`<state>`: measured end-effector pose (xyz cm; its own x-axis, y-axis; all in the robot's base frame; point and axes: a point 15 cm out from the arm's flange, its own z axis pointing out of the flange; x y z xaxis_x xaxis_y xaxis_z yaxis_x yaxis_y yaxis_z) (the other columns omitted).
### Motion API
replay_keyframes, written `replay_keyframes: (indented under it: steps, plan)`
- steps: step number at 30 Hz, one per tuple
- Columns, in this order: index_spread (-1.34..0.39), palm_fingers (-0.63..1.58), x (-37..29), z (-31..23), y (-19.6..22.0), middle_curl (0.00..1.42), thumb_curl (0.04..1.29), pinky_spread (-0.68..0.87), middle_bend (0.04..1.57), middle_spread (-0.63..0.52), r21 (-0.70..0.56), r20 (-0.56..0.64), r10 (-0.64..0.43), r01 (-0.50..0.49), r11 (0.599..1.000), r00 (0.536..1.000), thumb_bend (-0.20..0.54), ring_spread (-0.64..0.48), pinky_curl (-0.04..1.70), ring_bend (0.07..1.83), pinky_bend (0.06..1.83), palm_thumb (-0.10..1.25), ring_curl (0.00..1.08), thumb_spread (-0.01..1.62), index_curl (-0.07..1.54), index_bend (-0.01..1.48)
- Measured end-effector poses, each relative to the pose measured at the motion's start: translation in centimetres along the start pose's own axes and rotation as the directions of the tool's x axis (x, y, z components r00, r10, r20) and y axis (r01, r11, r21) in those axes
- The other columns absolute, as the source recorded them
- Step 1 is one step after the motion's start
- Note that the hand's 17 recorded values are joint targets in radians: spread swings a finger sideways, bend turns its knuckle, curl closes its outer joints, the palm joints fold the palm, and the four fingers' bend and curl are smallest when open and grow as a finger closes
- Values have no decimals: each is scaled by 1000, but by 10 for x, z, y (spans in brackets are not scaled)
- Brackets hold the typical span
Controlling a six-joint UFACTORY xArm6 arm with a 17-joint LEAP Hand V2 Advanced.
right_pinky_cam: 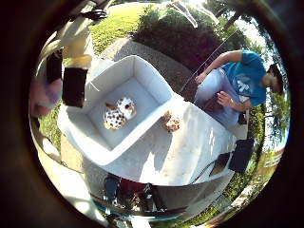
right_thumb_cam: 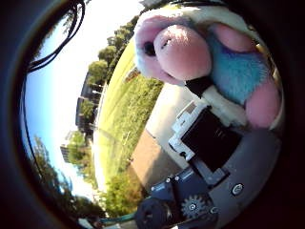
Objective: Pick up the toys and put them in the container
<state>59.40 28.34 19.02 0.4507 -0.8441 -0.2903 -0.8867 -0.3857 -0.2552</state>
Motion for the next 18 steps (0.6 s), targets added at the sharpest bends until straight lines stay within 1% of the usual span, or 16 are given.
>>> replay_keyframes:
  steps: [4,6,12,16,18]
  plan:
    - [-1132,894,8,26,-16,1205,764,150,1137,-254,-1,-15,15,-15,1000,1000,-15,-122,957,1408,1442,998,880,1113,-20,1063]
    - [-1129,891,14,39,-12,1206,767,150,1140,-253,-22,-30,33,-34,999,999,-15,-121,959,1411,1443,997,880,1114,-20,1070]
    - [-1120,880,23,54,-17,1205,770,150,1151,-250,2,-51,44,-44,999,998,-22,-121,968,1422,1445,975,879,1111,-20,1092]
    - [-1120,819,33,54,-17,1195,756,151,1160,-247,10,-57,63,-62,998,996,-27,-120,980,1437,1444,937,880,1116,-30,1060]
    - [-1076,838,45,56,-15,1173,745,156,1139,-240,10,-61,83,-82,997,995,-30,-104,976,1429,1409,912,863,1116,-12,1086]
